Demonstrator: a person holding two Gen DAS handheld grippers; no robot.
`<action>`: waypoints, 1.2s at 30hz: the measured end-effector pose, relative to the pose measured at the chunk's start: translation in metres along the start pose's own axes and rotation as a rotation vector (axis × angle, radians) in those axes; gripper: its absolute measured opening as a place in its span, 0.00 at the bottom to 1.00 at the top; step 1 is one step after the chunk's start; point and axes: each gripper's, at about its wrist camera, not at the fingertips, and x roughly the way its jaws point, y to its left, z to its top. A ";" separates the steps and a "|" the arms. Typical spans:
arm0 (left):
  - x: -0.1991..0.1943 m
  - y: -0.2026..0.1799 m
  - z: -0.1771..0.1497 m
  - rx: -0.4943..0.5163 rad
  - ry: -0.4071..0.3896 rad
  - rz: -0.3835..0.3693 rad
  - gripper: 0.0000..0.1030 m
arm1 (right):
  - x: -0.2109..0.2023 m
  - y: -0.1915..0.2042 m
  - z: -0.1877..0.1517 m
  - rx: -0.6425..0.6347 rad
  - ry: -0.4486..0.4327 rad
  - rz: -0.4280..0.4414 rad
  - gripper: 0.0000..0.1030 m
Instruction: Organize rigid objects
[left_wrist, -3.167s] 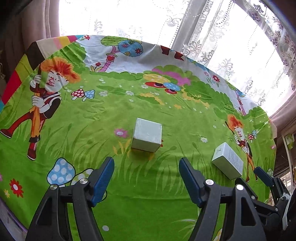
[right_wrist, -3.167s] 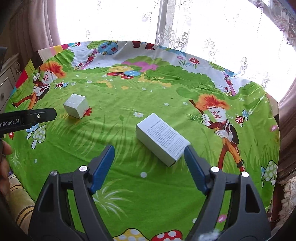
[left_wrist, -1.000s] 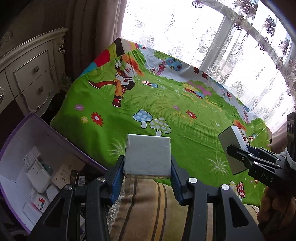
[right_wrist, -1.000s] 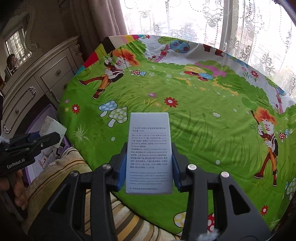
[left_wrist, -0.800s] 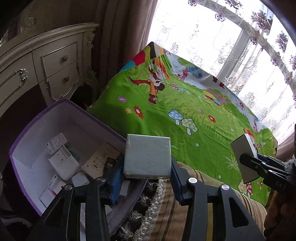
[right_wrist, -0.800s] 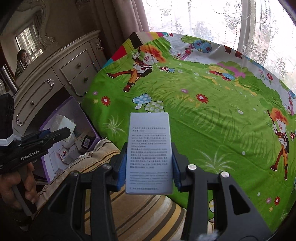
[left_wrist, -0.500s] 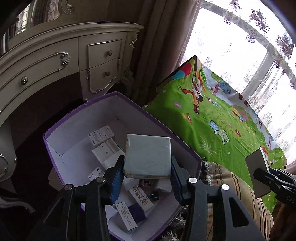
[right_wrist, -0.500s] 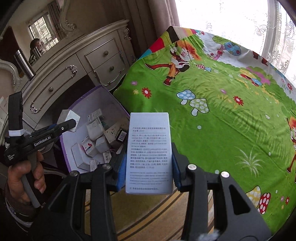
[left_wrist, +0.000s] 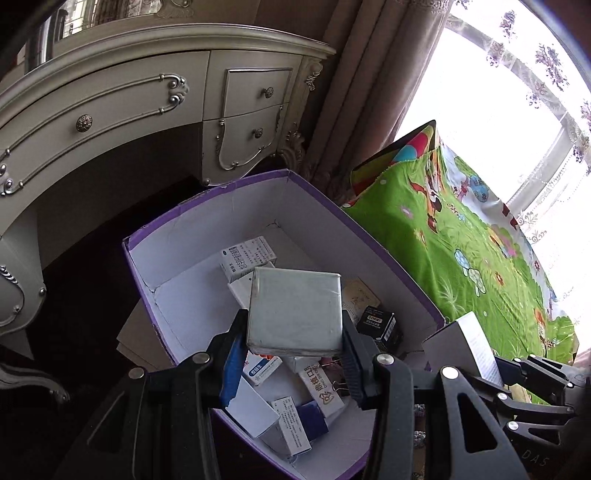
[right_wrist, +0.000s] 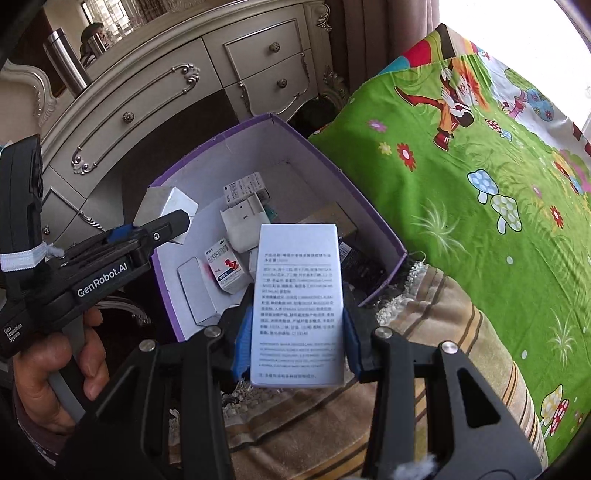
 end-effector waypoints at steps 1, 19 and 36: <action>0.000 0.001 -0.001 -0.002 0.003 0.001 0.45 | 0.003 0.002 0.000 -0.006 0.007 -0.003 0.44; 0.000 0.004 -0.002 0.006 0.020 0.061 0.46 | 0.021 0.013 0.000 -0.030 0.016 -0.040 0.44; -0.018 -0.020 -0.013 0.060 0.075 0.128 0.79 | 0.000 -0.005 -0.009 0.018 -0.047 -0.070 0.69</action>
